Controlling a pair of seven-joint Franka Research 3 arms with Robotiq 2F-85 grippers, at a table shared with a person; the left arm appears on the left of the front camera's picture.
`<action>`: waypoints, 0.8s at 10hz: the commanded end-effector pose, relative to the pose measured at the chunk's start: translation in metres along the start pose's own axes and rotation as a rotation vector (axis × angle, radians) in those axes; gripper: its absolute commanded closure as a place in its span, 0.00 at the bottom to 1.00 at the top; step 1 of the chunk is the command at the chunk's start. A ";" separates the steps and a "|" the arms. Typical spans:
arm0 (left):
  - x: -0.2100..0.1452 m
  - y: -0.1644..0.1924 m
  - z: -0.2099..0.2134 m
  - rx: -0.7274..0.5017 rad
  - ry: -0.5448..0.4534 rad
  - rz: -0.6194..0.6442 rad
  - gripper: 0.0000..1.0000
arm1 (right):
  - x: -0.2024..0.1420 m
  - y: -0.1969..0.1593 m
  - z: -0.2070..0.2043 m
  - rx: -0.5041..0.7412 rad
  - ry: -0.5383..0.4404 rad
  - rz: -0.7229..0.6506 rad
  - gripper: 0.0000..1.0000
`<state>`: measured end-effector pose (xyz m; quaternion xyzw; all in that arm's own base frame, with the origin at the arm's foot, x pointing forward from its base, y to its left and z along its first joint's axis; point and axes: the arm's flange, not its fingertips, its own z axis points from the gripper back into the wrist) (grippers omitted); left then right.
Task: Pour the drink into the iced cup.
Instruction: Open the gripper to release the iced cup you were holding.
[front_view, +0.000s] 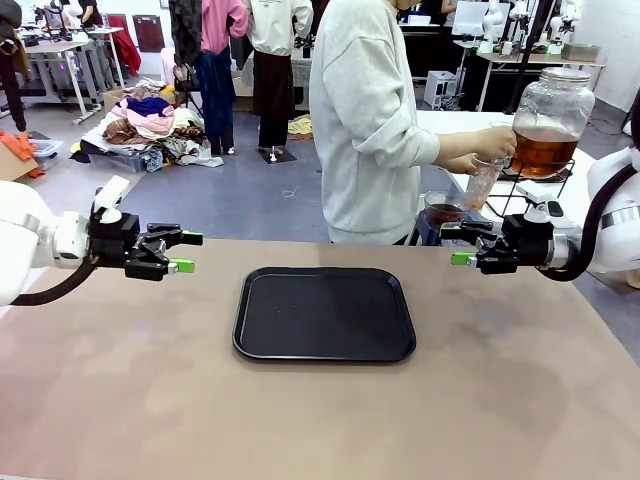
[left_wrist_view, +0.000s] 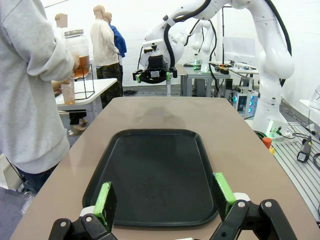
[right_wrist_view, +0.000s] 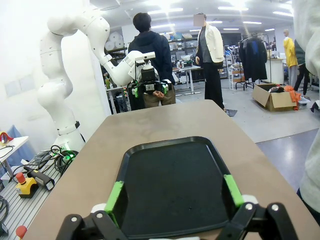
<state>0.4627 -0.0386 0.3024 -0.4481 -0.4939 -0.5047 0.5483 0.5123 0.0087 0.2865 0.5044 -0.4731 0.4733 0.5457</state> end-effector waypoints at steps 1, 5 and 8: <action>0.002 0.000 -0.001 0.001 -0.007 -0.001 0.00 | 0.002 0.000 0.000 0.000 0.000 0.004 0.00; 0.002 0.000 -0.001 0.001 -0.007 -0.001 0.00 | 0.002 0.000 0.000 0.000 0.000 0.004 0.00; 0.002 0.000 -0.001 0.001 -0.007 -0.001 0.00 | 0.002 0.000 0.000 0.000 0.000 0.004 0.00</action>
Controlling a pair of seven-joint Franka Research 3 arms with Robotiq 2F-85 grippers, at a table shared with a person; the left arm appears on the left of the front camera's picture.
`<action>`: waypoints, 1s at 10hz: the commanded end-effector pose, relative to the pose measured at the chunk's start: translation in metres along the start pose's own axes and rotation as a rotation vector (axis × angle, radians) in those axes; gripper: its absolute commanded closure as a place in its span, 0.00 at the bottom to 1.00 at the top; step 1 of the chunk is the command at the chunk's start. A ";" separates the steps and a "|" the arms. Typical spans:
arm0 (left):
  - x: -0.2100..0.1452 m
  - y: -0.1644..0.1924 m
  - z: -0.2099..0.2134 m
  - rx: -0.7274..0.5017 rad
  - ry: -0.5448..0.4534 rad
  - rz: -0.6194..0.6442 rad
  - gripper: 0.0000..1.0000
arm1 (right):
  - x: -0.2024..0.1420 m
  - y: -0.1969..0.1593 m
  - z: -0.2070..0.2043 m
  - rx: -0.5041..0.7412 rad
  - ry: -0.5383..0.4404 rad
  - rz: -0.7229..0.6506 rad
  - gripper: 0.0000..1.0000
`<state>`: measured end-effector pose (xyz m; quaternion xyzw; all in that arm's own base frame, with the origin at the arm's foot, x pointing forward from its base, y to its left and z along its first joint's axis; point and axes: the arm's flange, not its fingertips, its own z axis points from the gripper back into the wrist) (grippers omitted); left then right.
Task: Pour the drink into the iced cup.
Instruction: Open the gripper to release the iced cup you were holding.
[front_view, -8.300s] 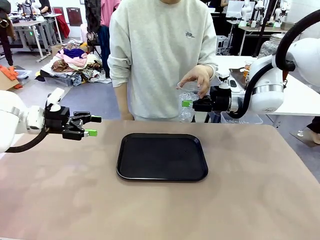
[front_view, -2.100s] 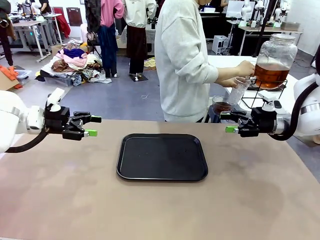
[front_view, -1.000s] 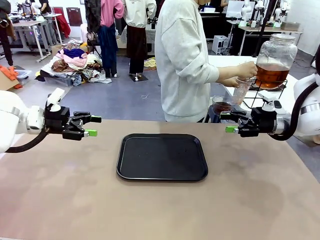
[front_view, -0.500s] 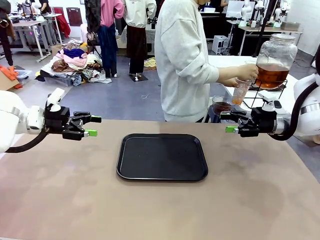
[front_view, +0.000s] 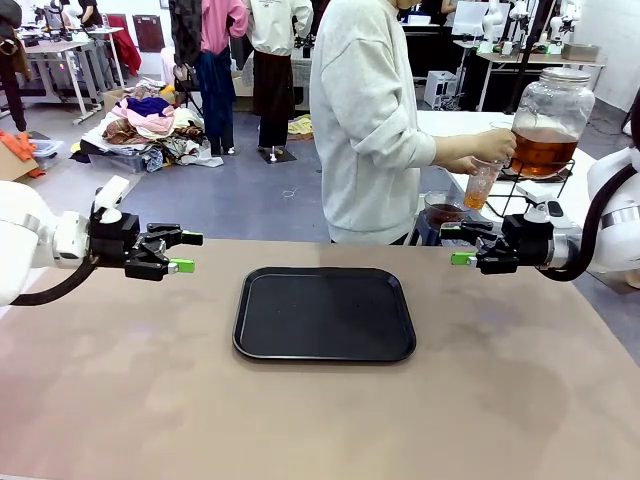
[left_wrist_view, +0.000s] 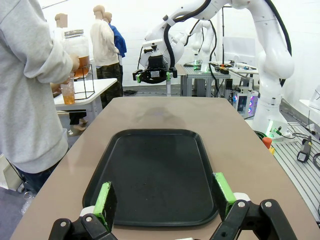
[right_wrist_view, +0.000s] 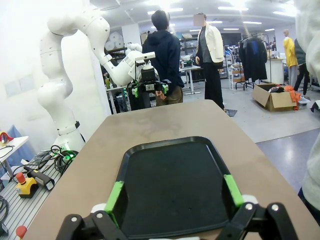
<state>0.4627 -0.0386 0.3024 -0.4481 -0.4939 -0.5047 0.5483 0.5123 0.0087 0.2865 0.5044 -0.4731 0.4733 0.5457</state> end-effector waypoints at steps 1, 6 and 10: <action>0.002 0.000 -0.001 0.001 -0.007 -0.001 0.00 | 0.002 0.000 0.000 0.000 0.000 0.004 0.00; 0.002 0.000 -0.001 0.001 -0.007 -0.001 0.00 | 0.002 0.000 0.000 0.000 0.000 0.004 0.00; 0.002 0.000 -0.001 0.001 -0.007 -0.001 0.00 | 0.002 0.000 0.000 0.000 0.000 0.004 0.00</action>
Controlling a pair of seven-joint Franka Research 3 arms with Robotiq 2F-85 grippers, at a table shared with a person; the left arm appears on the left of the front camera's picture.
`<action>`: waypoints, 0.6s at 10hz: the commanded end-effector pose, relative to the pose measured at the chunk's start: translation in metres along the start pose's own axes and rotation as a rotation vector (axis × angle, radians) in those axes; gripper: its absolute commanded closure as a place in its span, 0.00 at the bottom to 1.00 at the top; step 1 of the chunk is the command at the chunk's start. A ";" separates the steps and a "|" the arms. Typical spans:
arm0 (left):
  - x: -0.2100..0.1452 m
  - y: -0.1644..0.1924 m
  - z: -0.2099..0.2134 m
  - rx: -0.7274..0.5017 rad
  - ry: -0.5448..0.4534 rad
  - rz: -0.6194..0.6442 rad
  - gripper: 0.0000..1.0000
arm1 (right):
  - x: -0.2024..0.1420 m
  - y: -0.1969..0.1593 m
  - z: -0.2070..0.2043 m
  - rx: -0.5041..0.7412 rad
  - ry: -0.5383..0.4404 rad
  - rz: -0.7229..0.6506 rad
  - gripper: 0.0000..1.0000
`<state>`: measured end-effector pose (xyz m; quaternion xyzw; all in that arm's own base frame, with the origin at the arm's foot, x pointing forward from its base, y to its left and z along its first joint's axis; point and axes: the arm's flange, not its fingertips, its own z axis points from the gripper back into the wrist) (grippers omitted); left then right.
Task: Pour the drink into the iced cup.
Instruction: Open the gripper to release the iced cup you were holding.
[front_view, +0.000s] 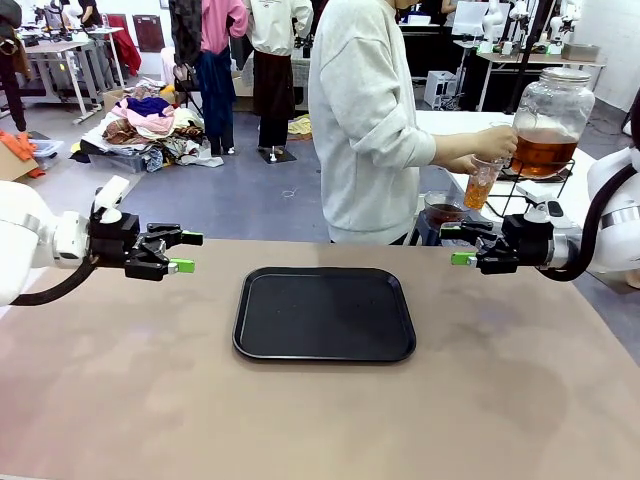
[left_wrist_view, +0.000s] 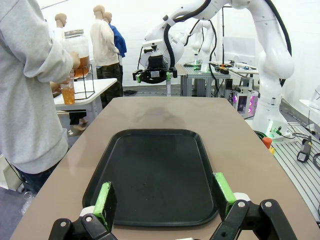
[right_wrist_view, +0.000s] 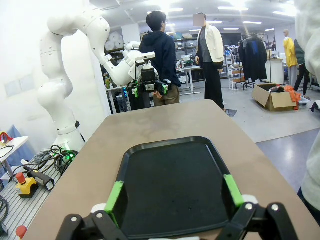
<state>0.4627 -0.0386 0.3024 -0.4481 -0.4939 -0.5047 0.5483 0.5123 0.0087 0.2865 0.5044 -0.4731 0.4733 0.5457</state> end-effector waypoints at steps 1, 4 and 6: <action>0.002 0.000 -0.001 0.001 -0.007 -0.001 0.00 | 0.002 0.000 0.000 0.000 0.000 0.004 0.00; 0.002 0.000 -0.001 0.001 -0.007 -0.001 0.00 | 0.002 0.000 0.000 0.000 0.000 0.004 0.00; 0.002 0.000 -0.001 0.001 -0.007 -0.001 0.00 | 0.002 0.000 0.000 0.000 0.000 0.004 0.00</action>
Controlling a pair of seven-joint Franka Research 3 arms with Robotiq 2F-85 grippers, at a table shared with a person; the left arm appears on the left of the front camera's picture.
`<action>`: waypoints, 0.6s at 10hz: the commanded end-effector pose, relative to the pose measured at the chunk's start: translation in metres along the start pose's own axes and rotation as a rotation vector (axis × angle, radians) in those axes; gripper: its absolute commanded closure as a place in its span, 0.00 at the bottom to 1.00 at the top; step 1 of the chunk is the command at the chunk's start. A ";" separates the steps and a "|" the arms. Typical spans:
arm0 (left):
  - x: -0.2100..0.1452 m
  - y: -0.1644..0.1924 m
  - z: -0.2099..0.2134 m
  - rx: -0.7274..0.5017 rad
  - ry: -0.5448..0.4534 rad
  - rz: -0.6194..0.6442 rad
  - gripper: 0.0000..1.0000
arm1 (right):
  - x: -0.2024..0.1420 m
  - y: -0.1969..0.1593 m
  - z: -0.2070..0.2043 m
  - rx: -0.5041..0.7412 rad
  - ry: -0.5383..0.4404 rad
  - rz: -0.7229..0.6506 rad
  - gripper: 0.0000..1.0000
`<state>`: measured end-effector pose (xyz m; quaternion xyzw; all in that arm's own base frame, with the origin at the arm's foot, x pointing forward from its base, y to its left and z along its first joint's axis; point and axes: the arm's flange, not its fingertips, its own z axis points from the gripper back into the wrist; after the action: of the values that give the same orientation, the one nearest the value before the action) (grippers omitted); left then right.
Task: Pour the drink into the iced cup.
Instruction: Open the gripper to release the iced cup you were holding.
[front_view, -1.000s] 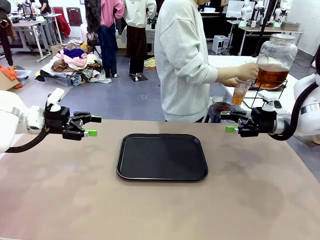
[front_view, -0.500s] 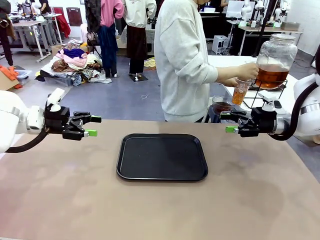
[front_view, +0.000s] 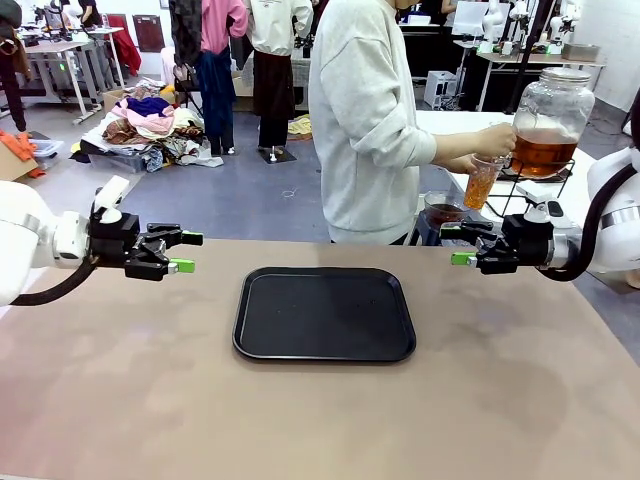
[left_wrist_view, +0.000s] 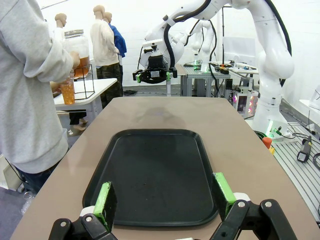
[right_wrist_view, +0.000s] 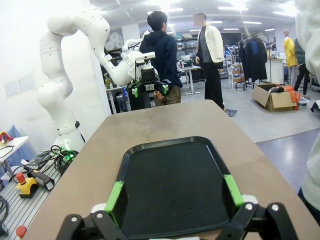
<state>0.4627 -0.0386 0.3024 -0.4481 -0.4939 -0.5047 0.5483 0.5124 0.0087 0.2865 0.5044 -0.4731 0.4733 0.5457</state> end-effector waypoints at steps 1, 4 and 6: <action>0.002 0.000 -0.001 0.001 -0.007 -0.001 0.00 | 0.002 0.000 0.000 0.000 0.000 0.004 0.00; 0.002 0.000 -0.001 0.001 -0.007 -0.001 0.00 | 0.002 0.000 0.000 0.000 0.000 0.004 0.00; 0.002 0.000 -0.001 0.001 -0.007 -0.001 0.00 | 0.002 0.000 0.000 0.000 0.000 0.004 0.00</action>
<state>0.4627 -0.0386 0.3024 -0.4481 -0.4939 -0.5047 0.5483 0.5124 0.0087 0.2865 0.5044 -0.4731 0.4733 0.5457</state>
